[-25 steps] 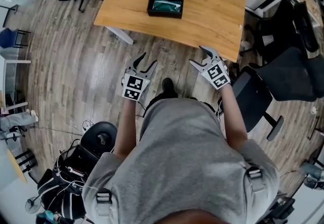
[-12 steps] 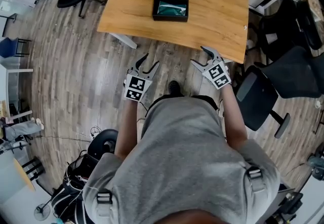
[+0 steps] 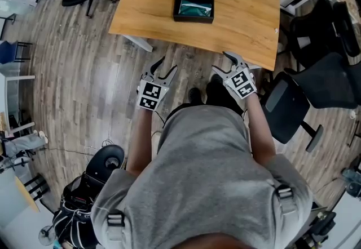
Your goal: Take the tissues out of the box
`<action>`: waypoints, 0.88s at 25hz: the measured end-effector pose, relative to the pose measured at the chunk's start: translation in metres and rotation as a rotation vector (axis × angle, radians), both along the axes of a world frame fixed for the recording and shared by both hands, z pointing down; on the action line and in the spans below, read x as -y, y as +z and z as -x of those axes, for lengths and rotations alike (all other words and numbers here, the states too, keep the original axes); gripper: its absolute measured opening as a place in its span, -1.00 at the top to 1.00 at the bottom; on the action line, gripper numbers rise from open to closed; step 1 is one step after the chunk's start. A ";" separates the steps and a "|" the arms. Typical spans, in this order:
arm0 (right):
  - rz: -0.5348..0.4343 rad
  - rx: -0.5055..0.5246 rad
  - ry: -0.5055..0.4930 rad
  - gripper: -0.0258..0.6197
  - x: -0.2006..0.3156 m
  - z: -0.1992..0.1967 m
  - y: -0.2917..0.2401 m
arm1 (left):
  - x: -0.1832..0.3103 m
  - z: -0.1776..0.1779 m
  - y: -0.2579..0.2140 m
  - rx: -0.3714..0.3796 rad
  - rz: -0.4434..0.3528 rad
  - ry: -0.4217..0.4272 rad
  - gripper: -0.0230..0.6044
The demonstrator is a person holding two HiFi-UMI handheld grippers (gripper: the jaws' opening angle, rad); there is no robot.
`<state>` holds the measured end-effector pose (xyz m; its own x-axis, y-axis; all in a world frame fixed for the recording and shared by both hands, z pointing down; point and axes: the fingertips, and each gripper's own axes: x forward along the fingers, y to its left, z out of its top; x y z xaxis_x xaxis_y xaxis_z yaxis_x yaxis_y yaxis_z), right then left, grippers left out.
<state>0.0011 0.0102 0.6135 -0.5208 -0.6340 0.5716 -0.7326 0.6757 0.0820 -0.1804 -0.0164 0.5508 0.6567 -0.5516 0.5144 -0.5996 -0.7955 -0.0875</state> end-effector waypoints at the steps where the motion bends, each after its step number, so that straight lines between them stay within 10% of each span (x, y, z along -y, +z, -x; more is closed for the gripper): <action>1: 0.001 -0.005 -0.005 -0.01 0.002 0.000 0.001 | 0.001 0.000 0.001 0.001 0.003 -0.001 0.19; 22: 0.003 -0.004 -0.140 0.01 0.119 0.008 0.002 | 0.084 -0.009 -0.010 0.036 0.018 -0.056 0.19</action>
<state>-0.0068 -0.1093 0.6150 -0.6022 -0.5535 0.5752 -0.6304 0.7718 0.0826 -0.1713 -0.1003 0.5406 0.6055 -0.5774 0.5477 -0.6401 -0.7623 -0.0959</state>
